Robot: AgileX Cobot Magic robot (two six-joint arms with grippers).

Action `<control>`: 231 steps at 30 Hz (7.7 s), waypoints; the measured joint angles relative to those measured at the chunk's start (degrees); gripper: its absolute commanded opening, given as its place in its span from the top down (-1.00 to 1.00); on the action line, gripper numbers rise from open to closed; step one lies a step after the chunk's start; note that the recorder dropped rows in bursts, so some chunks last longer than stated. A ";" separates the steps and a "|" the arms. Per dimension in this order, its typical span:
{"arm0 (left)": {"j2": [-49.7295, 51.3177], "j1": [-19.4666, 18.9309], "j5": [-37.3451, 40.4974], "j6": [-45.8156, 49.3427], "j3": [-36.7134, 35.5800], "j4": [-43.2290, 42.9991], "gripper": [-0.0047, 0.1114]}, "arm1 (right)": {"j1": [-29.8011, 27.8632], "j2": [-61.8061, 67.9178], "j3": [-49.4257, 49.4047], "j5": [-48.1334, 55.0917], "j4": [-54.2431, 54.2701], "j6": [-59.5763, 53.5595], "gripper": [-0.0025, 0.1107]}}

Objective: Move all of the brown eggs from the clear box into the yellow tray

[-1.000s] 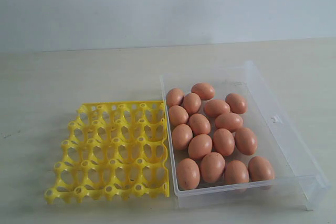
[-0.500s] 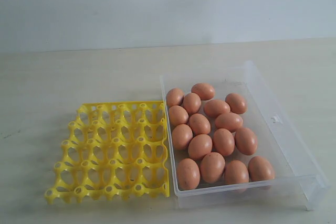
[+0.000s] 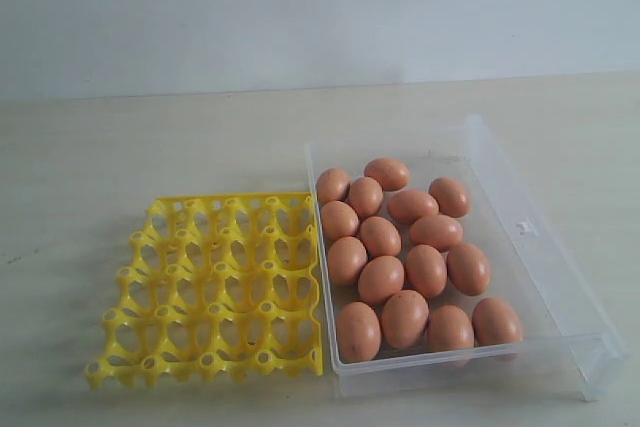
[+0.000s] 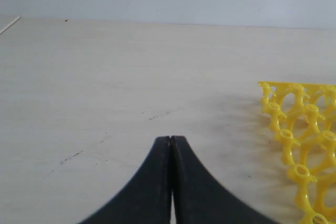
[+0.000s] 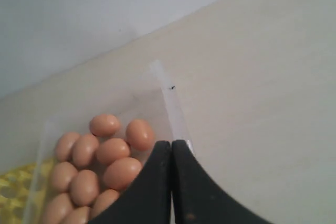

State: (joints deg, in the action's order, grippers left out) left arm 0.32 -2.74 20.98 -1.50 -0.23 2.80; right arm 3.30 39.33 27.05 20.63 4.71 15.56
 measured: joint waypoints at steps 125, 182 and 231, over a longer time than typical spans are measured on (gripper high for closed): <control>0.00 0.00 0.00 0.00 0.00 0.00 0.92 | 36.46 91.51 52.27 -55.81 -52.43 42.96 0.60; 0.00 0.00 0.00 0.00 0.00 0.00 0.92 | 28.75 53.70 38.46 25.41 -30.28 7.02 0.91; 0.00 0.00 0.00 0.00 0.00 0.00 0.92 | 23.38 57.34 31.66 0.45 3.90 -15.17 0.96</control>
State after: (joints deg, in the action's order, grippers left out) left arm 0.32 -2.74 20.98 -1.50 -0.23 2.80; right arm 26.68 96.67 58.71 21.08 8.61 0.40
